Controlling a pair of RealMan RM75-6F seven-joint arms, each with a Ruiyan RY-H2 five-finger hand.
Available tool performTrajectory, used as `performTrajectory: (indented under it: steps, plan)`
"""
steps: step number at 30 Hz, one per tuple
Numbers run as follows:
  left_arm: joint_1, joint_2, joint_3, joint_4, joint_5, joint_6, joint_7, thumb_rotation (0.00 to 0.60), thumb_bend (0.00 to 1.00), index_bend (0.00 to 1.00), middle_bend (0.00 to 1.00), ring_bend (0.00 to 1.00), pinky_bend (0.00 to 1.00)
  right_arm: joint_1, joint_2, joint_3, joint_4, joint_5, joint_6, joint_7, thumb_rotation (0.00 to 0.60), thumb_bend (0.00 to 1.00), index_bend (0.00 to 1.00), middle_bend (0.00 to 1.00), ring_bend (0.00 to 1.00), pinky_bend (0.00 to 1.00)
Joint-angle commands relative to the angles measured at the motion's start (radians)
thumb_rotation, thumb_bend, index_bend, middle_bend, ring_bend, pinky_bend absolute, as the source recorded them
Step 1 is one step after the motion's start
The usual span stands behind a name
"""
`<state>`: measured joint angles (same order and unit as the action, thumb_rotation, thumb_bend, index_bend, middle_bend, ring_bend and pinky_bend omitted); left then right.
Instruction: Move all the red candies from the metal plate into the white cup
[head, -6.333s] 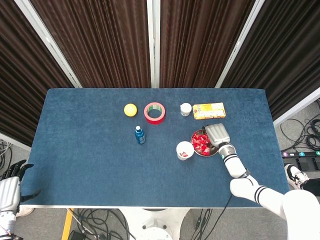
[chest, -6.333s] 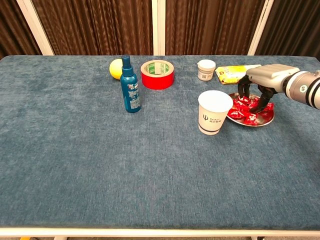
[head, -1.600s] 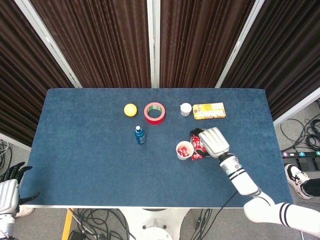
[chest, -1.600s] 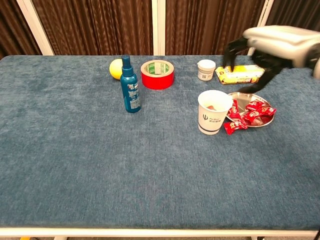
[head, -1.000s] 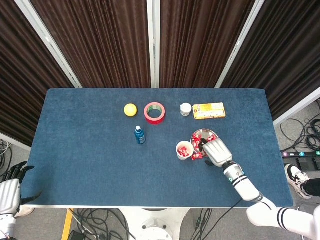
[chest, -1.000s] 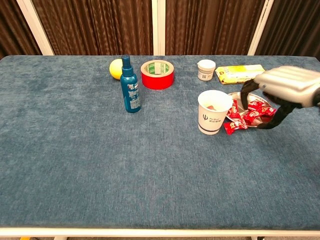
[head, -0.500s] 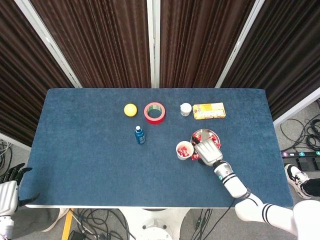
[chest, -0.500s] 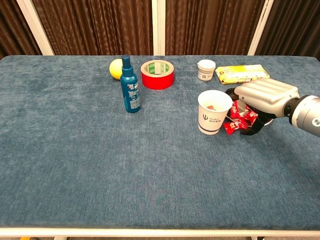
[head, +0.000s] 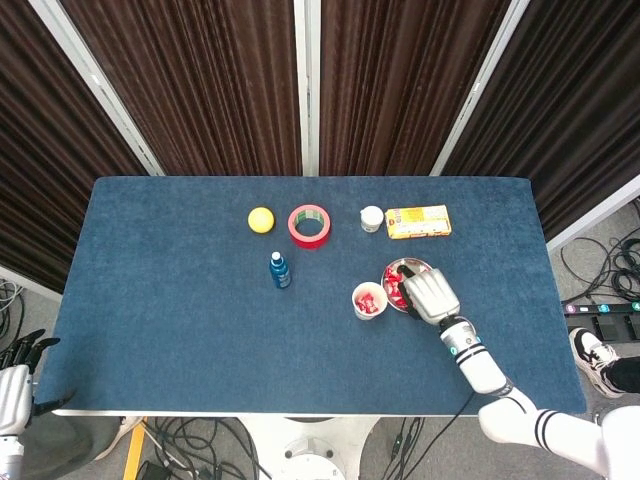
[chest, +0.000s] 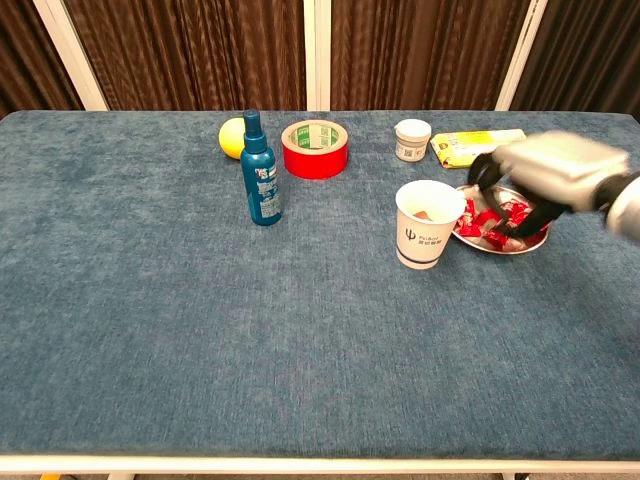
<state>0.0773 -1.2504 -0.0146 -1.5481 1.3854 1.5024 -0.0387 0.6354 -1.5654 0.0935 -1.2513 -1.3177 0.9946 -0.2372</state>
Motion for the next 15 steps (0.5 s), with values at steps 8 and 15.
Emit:
performTrajectory:
  steps: [8,15]
  plan:
    - [-0.009,-0.002,-0.003,-0.009,0.020,0.004,0.010,0.600,0.05,0.30,0.22,0.14,0.19,-0.042,0.210,0.063,-0.241,-0.005,0.079,0.060,0.600,0.33,0.73,0.27,0.75,1.00]
    - [-0.001,0.001,-0.001,-0.009,0.011,0.005,0.008,0.600,0.05,0.30,0.22,0.14,0.19,0.036,0.156,0.076,-0.253,0.020,-0.017,-0.017,0.600,0.33,0.70,0.26,0.75,1.00]
